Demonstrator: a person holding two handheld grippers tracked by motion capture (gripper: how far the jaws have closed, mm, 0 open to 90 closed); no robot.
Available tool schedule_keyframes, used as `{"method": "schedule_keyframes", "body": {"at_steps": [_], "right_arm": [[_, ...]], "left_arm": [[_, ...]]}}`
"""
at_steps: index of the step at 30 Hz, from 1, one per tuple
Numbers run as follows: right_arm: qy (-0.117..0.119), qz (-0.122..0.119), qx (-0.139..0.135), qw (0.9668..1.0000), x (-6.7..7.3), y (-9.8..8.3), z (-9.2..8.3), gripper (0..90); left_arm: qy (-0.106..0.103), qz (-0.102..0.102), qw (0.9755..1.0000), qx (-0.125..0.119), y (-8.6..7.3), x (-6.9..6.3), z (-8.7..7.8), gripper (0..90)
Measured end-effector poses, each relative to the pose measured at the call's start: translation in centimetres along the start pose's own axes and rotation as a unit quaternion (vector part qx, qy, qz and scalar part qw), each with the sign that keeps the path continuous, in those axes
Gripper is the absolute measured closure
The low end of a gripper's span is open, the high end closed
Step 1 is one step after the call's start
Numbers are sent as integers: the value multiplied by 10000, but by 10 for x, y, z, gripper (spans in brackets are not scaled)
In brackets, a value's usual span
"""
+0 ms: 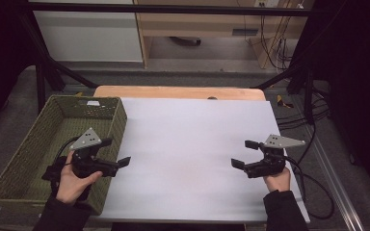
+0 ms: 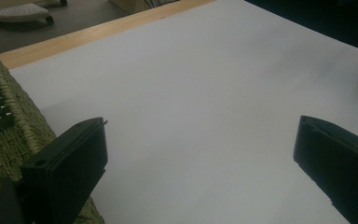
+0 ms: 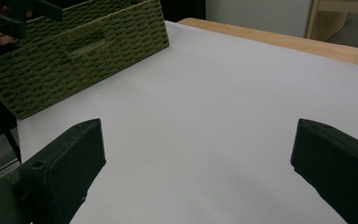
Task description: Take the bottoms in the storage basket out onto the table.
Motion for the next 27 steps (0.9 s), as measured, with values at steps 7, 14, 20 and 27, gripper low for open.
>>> {"method": "schedule_keyframes", "body": {"at_steps": [7,14,20,27], "right_arm": [[-2,0,-8,10000,0,0,0,34],[-17,4,8,10000,0,0,0,34],[-13,-13,14,10000,0,-1,1,35],[-18,-13,30,10000,0,-1,1,35]], "left_arm": [[8,35,10000,-2,1,0,-1,28],[-34,59,10000,12,1,-1,-3,30],[-4,78,9999,70,1,0,-4,35],[10,23,10000,63,2,3,-9,35]]}}
Point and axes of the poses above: each handheld gripper's, and its own axes: z roughly forward along the jaws, y roughly out of its top, x roughly to its left, the point moved 8 cm from there along z, roughly forward along the jaws, and after that the axes turned 6 degrees about -x, right-handed, at the moved point
